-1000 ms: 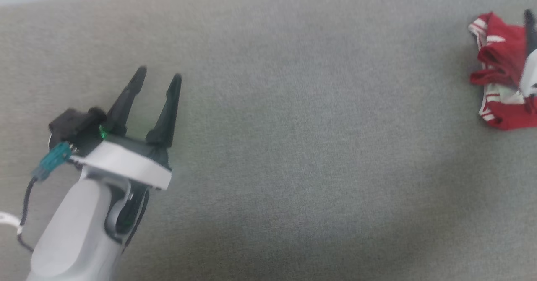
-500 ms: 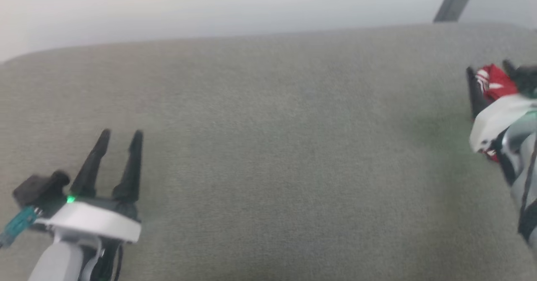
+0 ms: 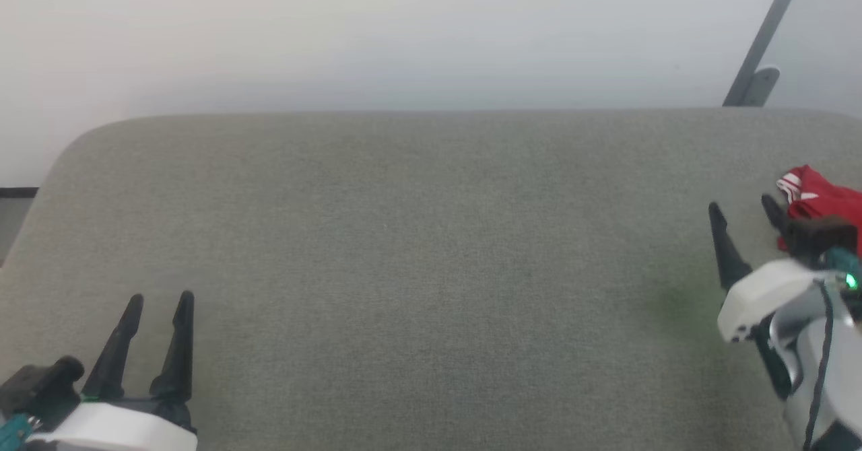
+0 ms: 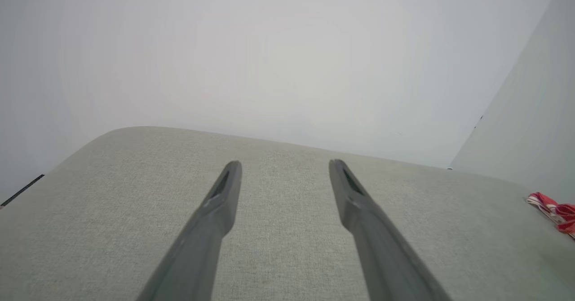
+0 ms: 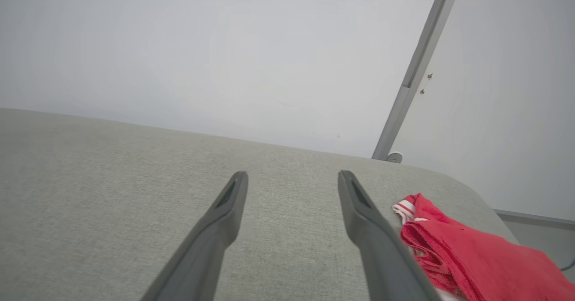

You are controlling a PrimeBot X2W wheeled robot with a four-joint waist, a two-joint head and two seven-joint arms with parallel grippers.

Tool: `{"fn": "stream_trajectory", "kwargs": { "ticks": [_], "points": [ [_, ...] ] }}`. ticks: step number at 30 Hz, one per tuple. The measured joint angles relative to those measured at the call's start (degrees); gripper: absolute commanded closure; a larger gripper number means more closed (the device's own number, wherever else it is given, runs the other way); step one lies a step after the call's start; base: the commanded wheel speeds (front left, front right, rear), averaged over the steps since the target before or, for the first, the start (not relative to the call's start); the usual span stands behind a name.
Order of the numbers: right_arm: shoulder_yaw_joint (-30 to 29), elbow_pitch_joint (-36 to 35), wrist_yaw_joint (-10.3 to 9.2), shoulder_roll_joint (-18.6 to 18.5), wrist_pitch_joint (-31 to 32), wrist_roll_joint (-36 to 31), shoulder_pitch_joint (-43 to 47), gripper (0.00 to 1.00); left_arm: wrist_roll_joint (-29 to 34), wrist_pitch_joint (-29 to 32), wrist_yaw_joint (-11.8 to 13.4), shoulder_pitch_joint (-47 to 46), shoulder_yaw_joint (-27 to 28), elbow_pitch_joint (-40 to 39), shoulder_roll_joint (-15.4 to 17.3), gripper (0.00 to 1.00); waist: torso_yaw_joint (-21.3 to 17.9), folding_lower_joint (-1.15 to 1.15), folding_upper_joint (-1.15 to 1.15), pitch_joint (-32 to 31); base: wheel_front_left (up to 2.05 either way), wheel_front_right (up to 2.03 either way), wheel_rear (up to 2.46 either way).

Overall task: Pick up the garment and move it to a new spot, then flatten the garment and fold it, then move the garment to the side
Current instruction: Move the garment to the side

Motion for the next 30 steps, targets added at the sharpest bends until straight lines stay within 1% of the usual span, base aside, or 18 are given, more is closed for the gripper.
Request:
{"fn": "stream_trajectory", "kwargs": {
  "ticks": [9, 17, 25, 30],
  "points": [
    [-3.5, -8.1, 0.0, 4.5, 0.0, -1.8, 9.4, 0.0, 0.0, 0.0, 0.0, 3.4, 2.2, -1.4, -0.6, 0.0, 1.0, 0.0, 0.0, -1.8, 0.0, 0.0, 0.0],
    [-4.5, -13.2, 0.0, 7.7, 0.0, -3.0, 15.3, 0.0, 0.4, 0.0, 0.0, 5.3, 2.5, -1.8, -0.7, 0.0, 1.3, 0.0, 0.0, -2.3, 0.0, 0.0, 0.0],
    [-4.5, -17.2, 0.0, 9.1, 0.0, -3.0, 18.7, 0.0, 0.4, 0.0, 0.0, 6.1, 2.6, -1.8, -1.2, 0.0, 1.0, 0.0, 0.0, -2.3, 0.0, 0.0, 0.0],
    [-4.4, -18.1, 0.0, 9.8, 0.0, -2.9, 19.7, 0.0, 0.3, 0.0, 0.0, 6.2, 2.6, -1.8, -1.4, 0.0, 0.7, 0.0, 0.0, -2.3, 0.0, 0.0, 0.0]
  ]
}}
